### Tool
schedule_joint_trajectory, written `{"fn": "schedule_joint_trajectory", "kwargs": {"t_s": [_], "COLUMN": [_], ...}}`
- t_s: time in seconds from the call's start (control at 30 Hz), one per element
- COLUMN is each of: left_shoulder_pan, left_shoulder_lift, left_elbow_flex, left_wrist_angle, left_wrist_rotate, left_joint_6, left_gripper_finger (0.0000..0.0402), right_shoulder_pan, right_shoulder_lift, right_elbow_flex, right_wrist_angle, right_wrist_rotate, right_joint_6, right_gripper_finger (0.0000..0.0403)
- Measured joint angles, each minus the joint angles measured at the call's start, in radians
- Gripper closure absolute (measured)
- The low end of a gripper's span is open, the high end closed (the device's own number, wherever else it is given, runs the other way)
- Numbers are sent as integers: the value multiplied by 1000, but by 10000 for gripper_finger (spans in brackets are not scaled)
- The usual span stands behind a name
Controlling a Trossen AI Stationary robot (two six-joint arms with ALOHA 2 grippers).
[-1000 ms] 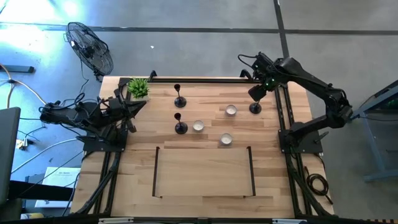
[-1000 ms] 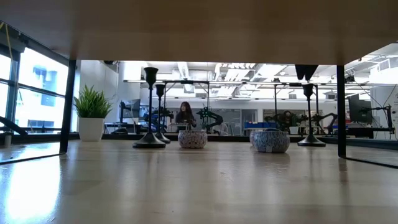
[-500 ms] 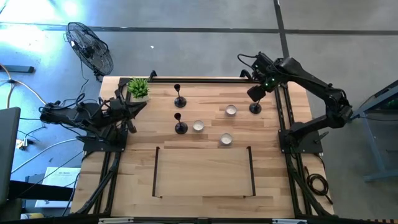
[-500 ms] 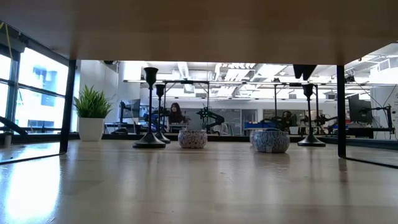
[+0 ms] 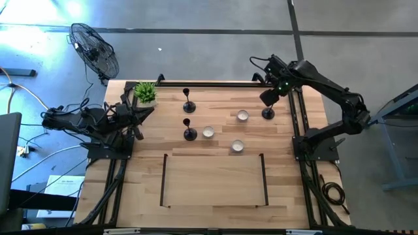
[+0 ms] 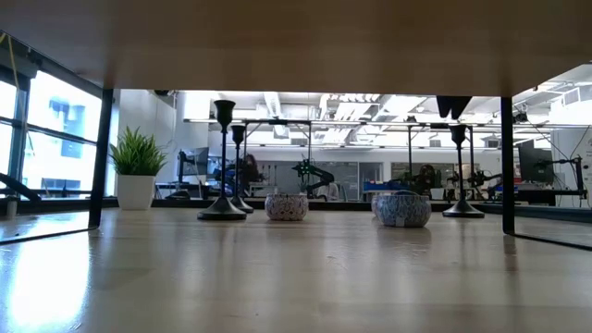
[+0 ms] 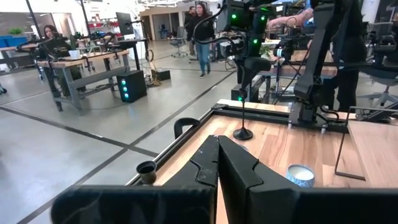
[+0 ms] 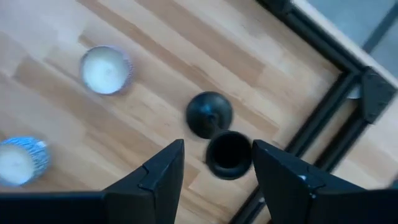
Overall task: Pick & Place candle stick holders
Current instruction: Put the top right black candle holder on the shelf
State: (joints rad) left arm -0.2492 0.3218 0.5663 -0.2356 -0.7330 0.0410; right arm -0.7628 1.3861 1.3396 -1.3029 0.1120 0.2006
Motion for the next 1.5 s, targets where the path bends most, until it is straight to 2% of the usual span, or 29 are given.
{"fn": "schedule_joint_trajectory", "kwargs": {"t_s": [0.23,0.5,0.63,0.73,0.93,1.03,1.4,1.5], "left_shoulder_pan": [0,0,0,0,0,0,0,0], "left_shoulder_lift": [0,0,0,0,0,0,0,0], "left_elbow_flex": [0,0,0,0,0,0,0,0], "left_wrist_angle": [0,0,0,0,-8,-8,-8,-8], "left_wrist_rotate": [-2,-2,-1,2,10,9,9,8], "left_joint_6": [0,1,1,-2,-23,-23,-24,-24], "left_gripper_finger": [401,401,401,401,401,401,401,401], "right_shoulder_pan": [10,79,124,135,134,135,128,105], "right_shoulder_lift": [0,0,0,0,0,0,0,0], "right_elbow_flex": [0,0,0,0,0,0,0,0], "right_wrist_angle": [-17,-33,-28,-1,3,3,-7,-20], "right_wrist_rotate": [23,99,38,8,109,127,109,75], "right_joint_6": [4,-35,-135,-122,-96,-96,44,76], "right_gripper_finger": [211,207,208,207,208,208,208,208]}}
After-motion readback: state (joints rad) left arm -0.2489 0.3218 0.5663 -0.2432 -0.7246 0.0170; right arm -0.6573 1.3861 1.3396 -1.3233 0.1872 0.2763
